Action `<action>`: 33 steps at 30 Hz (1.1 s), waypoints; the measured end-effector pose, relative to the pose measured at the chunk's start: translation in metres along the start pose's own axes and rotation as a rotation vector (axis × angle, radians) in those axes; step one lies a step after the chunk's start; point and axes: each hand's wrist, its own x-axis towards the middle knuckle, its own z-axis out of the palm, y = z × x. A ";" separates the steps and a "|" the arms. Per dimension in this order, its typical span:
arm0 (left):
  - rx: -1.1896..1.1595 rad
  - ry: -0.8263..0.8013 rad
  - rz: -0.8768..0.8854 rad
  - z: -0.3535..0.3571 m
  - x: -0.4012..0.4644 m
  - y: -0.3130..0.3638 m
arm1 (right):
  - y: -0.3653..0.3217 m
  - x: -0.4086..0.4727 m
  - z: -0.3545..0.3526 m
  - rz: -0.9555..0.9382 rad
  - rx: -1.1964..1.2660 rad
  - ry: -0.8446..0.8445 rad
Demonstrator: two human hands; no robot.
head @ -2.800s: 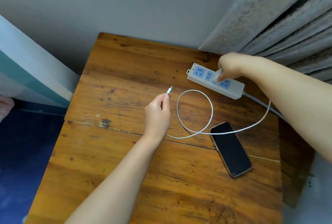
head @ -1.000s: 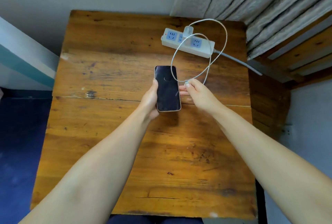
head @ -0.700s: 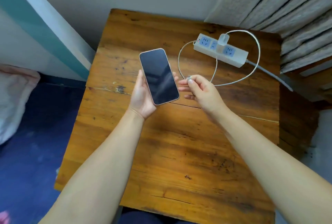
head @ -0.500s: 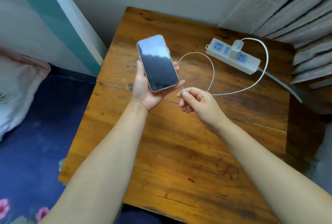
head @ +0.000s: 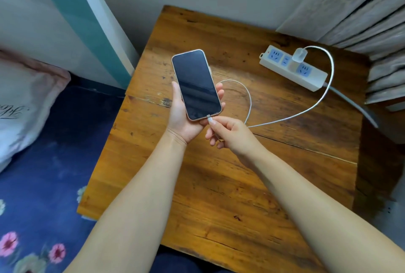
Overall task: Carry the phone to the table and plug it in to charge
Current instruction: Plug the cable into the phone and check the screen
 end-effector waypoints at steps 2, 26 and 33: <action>-0.007 0.011 0.003 0.000 0.000 0.000 | 0.000 -0.001 0.001 0.014 0.011 -0.022; 0.119 0.001 0.042 0.013 0.006 0.022 | -0.021 0.016 0.008 0.079 0.251 -0.049; 0.111 0.028 0.061 -0.001 0.002 0.026 | -0.016 0.028 -0.026 0.108 0.307 0.048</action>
